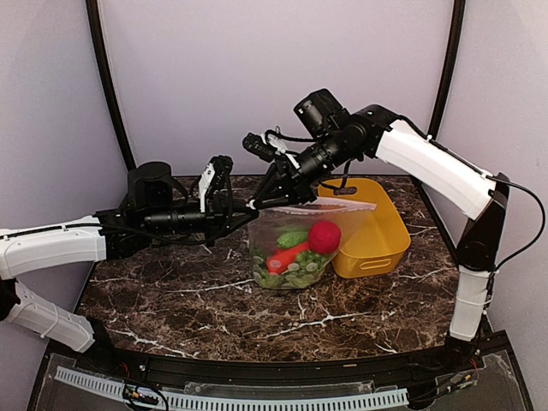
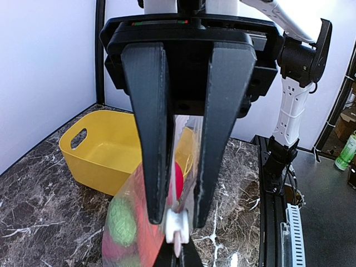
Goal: Place the food in the zip-top bag and seal the zipper
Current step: Hold the zipper from the zipper food storage bag, then zip the zipper on the zipper food storage bag.
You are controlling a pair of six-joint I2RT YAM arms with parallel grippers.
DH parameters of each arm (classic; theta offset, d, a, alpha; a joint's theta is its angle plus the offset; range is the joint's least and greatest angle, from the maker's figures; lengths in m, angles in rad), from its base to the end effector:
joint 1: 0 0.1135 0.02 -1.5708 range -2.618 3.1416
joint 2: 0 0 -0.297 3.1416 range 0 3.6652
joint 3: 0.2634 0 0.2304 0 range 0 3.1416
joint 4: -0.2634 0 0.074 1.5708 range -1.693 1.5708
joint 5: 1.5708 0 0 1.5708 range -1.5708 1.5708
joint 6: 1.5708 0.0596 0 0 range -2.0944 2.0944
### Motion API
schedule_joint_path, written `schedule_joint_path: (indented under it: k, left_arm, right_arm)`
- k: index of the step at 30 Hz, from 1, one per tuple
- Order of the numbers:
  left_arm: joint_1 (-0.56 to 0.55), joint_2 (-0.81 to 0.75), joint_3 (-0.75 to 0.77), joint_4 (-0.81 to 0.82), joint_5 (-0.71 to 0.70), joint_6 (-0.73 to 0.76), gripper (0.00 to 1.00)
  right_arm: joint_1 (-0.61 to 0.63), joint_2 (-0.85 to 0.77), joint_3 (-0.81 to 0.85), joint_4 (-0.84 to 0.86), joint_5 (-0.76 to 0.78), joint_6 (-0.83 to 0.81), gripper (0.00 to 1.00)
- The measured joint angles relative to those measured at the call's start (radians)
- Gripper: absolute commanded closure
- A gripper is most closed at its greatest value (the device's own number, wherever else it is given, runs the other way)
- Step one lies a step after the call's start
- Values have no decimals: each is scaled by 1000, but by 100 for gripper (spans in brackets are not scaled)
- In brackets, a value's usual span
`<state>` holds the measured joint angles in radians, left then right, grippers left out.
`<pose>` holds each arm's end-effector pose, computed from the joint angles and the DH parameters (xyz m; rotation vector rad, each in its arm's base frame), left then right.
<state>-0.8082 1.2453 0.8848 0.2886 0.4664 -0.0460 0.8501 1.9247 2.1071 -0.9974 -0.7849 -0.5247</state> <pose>0.1749 -0.2219 0.3634 0.9800 1.4366 -1.0216 0.2392 0.3362 0.4069 -1.7545 1.5405 1.0892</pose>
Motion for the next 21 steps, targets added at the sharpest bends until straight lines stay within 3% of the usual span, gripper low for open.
schedule_joint_path:
  k: [4,11,21]
  left_arm:
    - [0,0,0,0,-8,-3,99]
    - [0,1,0,-4,-17,-11,99]
    - [0,2,0,-14,-69,-14,99]
  right_arm:
    - [1,0,0,-5,5,-3,85]
    - [2,2,0,-7,21,-11,100]
    - [6,3,6,-10,65,-13,100]
